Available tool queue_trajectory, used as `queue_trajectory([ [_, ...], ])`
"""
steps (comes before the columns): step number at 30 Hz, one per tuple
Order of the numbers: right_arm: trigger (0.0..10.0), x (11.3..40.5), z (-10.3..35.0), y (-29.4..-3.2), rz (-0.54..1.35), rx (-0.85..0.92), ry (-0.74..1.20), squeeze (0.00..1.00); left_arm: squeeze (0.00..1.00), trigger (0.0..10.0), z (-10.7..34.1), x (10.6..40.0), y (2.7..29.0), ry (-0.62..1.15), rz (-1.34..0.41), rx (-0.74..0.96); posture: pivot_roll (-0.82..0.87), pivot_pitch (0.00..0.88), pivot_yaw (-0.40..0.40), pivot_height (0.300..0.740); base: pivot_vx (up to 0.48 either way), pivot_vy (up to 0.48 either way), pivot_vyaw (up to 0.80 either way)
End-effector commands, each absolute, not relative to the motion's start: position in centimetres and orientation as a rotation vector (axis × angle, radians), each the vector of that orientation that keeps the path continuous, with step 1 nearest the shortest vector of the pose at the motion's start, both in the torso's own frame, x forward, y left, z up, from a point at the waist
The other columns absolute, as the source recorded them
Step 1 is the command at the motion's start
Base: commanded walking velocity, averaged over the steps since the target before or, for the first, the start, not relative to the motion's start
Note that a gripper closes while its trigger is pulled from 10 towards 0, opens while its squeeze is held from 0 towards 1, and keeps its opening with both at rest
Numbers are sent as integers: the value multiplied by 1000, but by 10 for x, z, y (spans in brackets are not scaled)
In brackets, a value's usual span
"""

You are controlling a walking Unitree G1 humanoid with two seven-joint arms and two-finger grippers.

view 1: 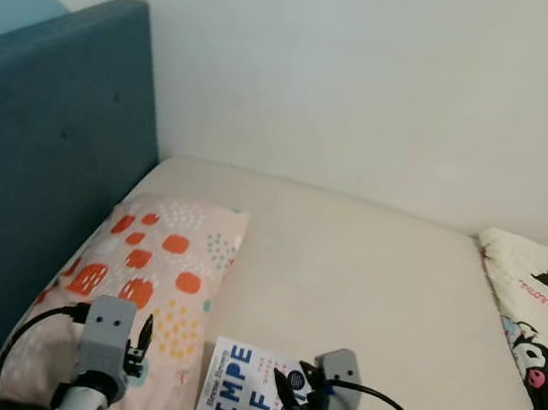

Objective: Clean up the room

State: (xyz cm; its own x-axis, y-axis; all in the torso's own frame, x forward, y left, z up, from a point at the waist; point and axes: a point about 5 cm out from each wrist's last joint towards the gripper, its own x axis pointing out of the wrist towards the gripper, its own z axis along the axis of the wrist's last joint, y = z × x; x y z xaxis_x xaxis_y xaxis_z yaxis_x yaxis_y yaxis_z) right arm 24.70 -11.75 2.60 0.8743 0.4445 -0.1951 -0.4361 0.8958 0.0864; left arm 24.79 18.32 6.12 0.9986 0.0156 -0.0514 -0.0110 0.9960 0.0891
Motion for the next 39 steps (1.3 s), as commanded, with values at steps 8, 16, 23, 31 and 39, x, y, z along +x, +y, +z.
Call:
queue_trajectory([
  [8,10000,240,7,-118,441,49,292,0,0,10000,40,241,188,146,58,60,38,113,-90,740,0,0,0],
  [16,10000,238,-13,-126,355,37,408,0,0,10000,14,237,185,270,38,89,39,113,-89,740,0,0,0],
  [23,10000,236,-17,-128,343,37,429,0,0,10000,9,237,182,306,22,99,37,108,-84,740,0,0,0],
  [31,10000,234,-21,-128,334,45,438,0,0,10000,7,237,182,303,12,109,40,103,-85,740,0,0,0],
  [39,10000,237,-21,-127,351,19,443,0,0,10000,8,240,182,302,18,117,38,103,-88,740,0,-180,300],
])
